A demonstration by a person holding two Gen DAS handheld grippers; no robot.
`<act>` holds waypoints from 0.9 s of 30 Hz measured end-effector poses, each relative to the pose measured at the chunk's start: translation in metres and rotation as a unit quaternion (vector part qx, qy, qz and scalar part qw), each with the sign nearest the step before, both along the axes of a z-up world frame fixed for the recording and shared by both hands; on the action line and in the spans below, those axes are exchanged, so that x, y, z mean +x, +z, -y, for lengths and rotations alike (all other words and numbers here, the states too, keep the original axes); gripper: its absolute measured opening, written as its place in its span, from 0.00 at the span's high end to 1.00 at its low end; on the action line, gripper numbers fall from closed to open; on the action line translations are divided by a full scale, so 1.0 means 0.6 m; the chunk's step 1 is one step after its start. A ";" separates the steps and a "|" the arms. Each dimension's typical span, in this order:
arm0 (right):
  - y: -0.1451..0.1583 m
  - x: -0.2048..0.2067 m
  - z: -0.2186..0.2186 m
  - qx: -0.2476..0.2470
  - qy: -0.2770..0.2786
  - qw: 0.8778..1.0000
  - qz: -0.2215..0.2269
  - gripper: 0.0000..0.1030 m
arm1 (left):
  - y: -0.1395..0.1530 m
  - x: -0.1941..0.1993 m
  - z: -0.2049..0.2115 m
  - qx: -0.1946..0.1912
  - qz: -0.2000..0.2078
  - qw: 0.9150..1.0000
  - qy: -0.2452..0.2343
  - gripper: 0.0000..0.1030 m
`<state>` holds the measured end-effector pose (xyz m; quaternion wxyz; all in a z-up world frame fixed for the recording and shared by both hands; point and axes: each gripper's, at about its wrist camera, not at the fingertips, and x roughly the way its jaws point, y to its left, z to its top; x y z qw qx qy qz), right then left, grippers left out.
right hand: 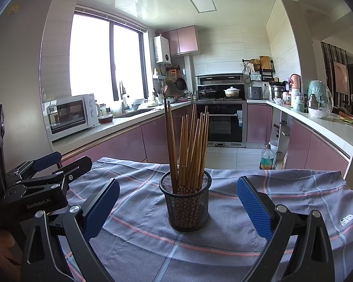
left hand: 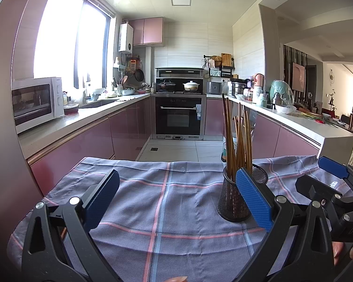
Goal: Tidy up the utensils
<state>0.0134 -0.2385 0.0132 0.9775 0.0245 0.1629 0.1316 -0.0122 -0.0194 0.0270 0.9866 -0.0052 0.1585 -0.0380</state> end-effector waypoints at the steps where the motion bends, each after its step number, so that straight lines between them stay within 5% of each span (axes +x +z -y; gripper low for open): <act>1: 0.000 0.000 0.000 0.000 0.000 1.000 0.000 0.07 | 0.000 0.000 0.000 0.000 0.000 1.000 0.000 0.05; 27: -0.005 0.002 -0.004 0.000 0.000 1.000 0.000 0.07 | -0.001 0.000 0.000 0.001 0.000 1.000 0.000 0.05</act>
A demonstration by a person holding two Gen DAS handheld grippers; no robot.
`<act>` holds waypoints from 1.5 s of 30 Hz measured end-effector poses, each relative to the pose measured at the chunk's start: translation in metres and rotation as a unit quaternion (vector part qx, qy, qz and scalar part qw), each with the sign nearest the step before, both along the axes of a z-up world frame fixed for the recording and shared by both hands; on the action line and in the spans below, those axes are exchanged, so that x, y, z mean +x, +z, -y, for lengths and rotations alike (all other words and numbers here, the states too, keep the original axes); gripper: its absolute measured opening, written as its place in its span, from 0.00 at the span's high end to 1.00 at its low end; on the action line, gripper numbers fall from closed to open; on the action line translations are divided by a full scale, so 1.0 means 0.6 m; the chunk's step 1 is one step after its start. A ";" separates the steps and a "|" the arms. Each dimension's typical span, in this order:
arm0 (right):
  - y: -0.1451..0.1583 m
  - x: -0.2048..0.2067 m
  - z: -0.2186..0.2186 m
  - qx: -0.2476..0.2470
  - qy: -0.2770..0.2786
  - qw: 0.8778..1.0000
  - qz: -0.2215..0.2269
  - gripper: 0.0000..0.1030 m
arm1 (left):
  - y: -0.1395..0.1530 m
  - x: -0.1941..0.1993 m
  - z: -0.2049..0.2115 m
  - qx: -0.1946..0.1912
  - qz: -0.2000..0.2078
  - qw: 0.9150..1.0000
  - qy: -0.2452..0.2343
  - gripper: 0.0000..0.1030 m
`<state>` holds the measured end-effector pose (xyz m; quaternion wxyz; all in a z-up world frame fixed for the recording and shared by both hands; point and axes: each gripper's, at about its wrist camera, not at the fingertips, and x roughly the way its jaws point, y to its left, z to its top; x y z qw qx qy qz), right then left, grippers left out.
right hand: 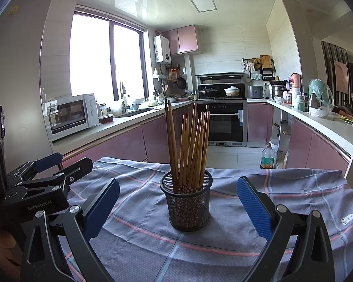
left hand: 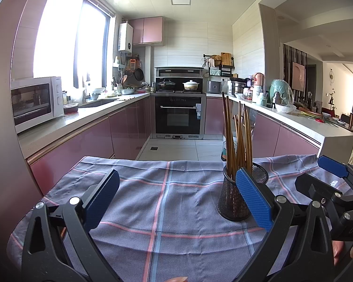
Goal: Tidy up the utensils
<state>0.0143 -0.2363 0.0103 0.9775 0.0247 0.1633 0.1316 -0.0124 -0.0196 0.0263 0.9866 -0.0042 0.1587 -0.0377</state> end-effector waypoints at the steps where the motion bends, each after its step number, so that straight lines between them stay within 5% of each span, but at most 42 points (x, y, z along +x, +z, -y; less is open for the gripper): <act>1: 0.000 0.000 -0.001 0.000 0.000 1.000 0.000 0.07 | 0.000 0.000 0.000 0.000 0.000 1.000 0.000 0.05; 45: -0.001 -0.001 -0.001 0.001 -0.003 1.000 0.001 0.07 | -0.008 -0.002 -0.005 0.005 -0.005 1.000 0.002 0.05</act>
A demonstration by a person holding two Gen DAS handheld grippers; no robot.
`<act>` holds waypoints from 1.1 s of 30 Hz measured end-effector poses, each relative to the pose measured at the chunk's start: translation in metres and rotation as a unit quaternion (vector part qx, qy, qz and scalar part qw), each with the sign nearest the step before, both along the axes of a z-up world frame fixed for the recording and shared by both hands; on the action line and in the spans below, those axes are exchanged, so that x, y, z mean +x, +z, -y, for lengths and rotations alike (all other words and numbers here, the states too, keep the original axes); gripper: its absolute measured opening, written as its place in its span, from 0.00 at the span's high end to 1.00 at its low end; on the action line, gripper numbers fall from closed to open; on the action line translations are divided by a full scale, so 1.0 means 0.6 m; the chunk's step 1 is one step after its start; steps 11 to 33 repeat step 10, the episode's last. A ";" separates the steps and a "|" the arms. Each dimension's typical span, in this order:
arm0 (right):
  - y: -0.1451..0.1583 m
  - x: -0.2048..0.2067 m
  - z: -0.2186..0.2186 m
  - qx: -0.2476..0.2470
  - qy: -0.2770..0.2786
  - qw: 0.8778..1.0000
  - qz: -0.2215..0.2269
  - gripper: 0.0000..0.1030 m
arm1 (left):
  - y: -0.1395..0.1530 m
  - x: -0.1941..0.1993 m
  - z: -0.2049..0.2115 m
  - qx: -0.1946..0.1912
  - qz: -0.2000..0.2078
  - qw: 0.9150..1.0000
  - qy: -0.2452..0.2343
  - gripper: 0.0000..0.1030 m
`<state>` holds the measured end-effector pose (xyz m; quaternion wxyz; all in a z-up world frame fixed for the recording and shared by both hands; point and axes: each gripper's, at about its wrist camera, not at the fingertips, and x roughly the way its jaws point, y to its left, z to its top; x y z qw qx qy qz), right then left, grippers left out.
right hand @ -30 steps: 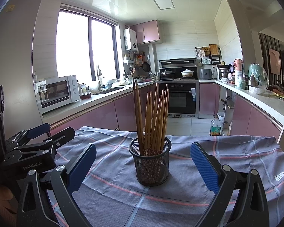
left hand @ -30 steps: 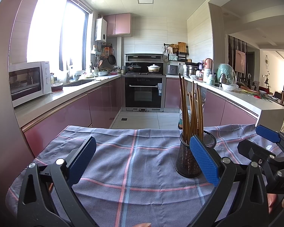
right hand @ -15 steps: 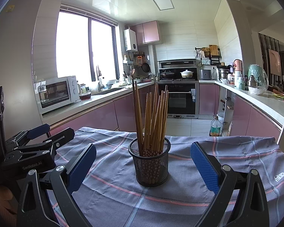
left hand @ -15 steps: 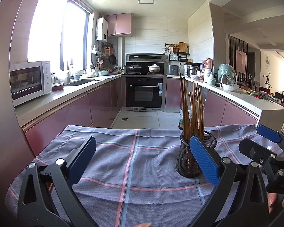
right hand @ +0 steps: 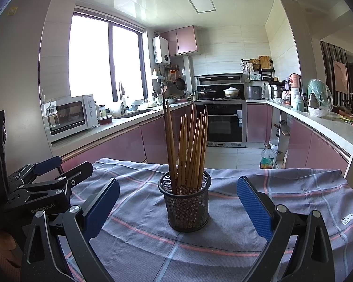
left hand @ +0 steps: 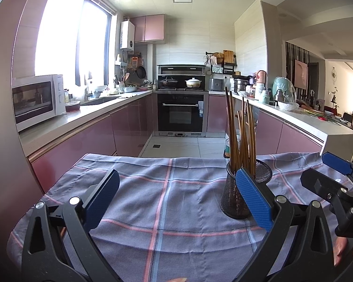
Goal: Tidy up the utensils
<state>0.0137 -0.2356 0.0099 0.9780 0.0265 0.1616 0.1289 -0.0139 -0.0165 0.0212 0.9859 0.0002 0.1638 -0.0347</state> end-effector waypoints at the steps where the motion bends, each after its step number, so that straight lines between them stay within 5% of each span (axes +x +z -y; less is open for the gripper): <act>1: 0.000 0.000 0.000 -0.001 0.000 1.000 -0.001 0.07 | -0.002 0.000 0.000 0.001 -0.002 1.000 -0.001 0.05; 10: -0.021 0.020 0.033 -0.018 -0.031 0.999 -0.024 0.07 | -0.019 0.022 -0.014 -0.006 -0.034 0.999 0.004 0.05; 33: -0.021 0.020 0.033 -0.018 -0.031 0.999 -0.024 0.07 | -0.019 0.022 -0.014 -0.006 -0.034 0.999 0.004 0.05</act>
